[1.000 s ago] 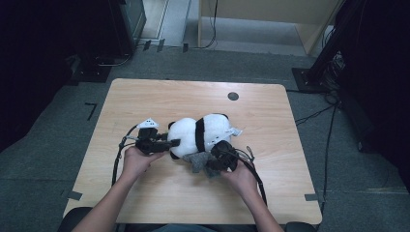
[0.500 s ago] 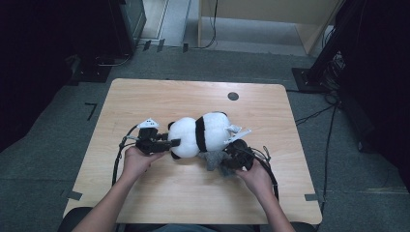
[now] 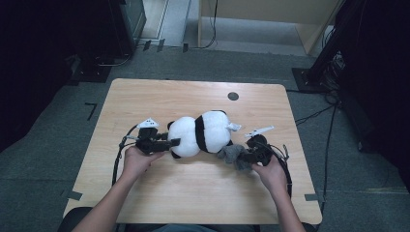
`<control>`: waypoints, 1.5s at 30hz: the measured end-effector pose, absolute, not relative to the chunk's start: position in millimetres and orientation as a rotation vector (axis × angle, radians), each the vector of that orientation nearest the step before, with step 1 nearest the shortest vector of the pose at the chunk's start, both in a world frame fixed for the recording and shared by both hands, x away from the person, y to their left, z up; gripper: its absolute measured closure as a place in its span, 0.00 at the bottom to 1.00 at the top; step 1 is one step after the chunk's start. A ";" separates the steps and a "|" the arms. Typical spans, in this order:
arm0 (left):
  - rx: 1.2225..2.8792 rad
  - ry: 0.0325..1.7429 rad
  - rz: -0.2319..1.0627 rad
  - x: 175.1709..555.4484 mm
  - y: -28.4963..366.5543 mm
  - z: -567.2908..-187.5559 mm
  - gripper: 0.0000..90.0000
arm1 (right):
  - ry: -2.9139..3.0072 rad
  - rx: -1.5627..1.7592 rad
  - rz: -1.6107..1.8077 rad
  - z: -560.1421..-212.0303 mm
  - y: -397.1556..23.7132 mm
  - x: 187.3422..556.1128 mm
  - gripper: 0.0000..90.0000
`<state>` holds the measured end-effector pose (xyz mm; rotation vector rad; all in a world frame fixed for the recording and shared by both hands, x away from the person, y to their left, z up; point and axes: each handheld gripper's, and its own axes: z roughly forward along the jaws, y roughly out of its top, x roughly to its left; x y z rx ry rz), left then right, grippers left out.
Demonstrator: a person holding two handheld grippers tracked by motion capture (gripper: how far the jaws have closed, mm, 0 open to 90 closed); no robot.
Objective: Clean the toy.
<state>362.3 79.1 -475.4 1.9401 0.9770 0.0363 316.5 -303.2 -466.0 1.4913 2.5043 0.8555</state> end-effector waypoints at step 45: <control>1.926 0.945 0.061 364.5 80.1 -478.0 0.49 | 2.204 1.614 0.899 -480.9 -359.7 342.1 0.44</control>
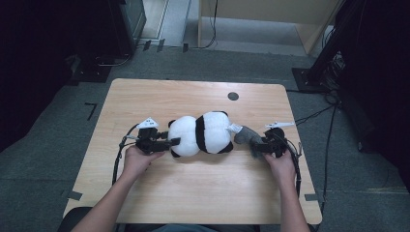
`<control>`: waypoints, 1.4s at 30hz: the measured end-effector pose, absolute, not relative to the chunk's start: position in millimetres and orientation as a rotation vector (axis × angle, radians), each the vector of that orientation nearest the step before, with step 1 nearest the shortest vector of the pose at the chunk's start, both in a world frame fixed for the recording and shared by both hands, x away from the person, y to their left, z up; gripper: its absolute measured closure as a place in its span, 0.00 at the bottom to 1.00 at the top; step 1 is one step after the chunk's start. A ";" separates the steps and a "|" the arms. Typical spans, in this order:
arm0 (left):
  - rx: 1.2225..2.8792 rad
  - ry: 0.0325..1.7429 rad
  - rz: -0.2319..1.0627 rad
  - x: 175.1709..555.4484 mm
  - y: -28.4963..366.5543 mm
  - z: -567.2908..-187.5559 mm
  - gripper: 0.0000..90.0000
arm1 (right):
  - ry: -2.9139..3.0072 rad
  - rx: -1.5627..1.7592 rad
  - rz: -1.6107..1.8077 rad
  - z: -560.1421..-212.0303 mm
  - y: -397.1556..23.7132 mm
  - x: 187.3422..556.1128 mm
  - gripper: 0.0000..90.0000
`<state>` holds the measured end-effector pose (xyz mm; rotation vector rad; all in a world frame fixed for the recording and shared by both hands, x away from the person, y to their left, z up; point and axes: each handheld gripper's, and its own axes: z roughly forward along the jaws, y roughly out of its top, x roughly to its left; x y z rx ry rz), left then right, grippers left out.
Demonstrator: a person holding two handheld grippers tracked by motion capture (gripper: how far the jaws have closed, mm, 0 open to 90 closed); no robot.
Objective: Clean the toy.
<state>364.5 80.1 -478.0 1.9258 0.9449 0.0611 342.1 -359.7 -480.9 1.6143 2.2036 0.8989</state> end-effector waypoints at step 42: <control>1.899 0.936 0.024 364.8 77.2 -479.1 0.42 | 2.315 1.185 1.148 -467.1 -235.2 347.9 0.00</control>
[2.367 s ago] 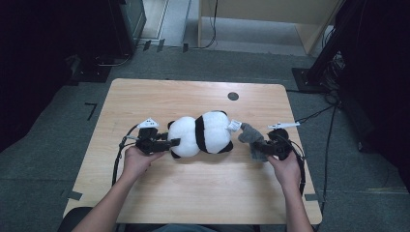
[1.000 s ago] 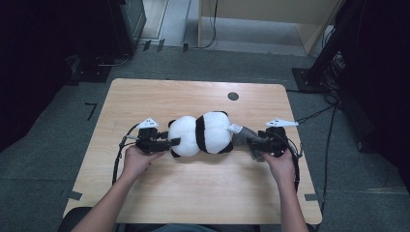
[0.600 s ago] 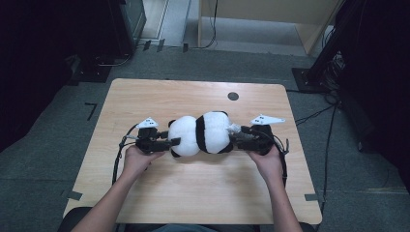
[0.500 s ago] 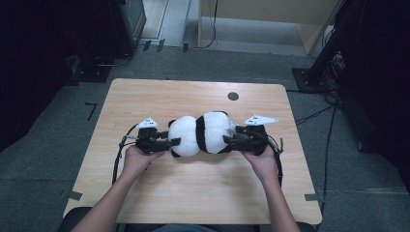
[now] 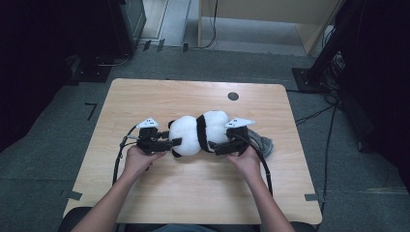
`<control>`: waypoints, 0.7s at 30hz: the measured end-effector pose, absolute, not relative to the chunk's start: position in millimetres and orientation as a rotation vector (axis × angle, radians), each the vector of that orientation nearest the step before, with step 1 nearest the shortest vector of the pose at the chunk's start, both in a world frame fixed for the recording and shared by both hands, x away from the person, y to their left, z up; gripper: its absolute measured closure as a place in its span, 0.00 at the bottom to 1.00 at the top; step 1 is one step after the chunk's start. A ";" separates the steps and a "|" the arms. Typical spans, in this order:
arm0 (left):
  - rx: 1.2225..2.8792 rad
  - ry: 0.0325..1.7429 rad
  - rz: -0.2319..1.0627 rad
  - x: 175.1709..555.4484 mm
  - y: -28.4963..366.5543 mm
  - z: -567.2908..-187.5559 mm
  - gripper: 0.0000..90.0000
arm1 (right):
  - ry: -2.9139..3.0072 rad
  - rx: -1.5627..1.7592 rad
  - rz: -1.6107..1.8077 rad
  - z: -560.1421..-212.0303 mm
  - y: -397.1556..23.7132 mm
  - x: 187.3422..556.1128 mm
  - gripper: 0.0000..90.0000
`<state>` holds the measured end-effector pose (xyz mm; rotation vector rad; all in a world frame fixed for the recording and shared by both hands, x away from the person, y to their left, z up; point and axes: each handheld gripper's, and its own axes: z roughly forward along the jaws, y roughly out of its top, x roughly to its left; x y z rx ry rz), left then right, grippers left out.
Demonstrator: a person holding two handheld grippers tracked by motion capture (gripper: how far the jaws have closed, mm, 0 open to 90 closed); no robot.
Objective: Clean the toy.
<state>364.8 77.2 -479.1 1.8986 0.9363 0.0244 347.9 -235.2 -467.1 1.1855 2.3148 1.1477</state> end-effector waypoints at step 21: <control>1.860 0.632 0.037 359.2 110.3 -443.5 0.32 | 2.336 1.112 1.443 -420.7 -278.7 344.8 0.54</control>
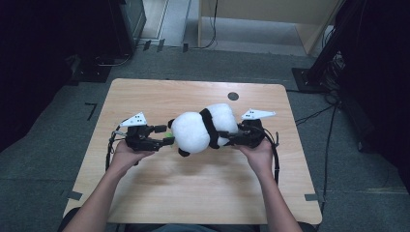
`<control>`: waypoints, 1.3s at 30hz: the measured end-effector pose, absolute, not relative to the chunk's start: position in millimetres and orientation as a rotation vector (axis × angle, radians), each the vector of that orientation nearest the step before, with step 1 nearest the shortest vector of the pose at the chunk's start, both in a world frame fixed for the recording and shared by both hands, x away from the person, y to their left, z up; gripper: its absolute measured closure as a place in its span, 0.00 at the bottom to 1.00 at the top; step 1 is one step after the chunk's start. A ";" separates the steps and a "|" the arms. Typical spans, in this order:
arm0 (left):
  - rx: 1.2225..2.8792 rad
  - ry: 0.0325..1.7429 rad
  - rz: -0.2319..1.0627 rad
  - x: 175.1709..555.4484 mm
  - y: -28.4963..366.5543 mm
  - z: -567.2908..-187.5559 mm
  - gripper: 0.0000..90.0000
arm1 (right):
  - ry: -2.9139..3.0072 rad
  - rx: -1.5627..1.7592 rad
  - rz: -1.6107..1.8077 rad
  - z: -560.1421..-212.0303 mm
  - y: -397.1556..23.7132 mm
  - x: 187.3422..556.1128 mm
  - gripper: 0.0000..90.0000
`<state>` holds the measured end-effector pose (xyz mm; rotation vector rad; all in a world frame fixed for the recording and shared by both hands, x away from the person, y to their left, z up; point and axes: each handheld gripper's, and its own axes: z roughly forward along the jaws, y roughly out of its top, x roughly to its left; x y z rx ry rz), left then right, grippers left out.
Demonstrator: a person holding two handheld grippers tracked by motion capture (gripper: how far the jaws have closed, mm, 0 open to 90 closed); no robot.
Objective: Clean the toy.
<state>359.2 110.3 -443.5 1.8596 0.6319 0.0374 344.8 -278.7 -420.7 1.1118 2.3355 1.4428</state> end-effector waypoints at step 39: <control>2.223 0.305 -0.110 341.1 64.5 -460.1 0.55 | 2.565 0.859 1.268 -436.4 -262.1 346.7 0.27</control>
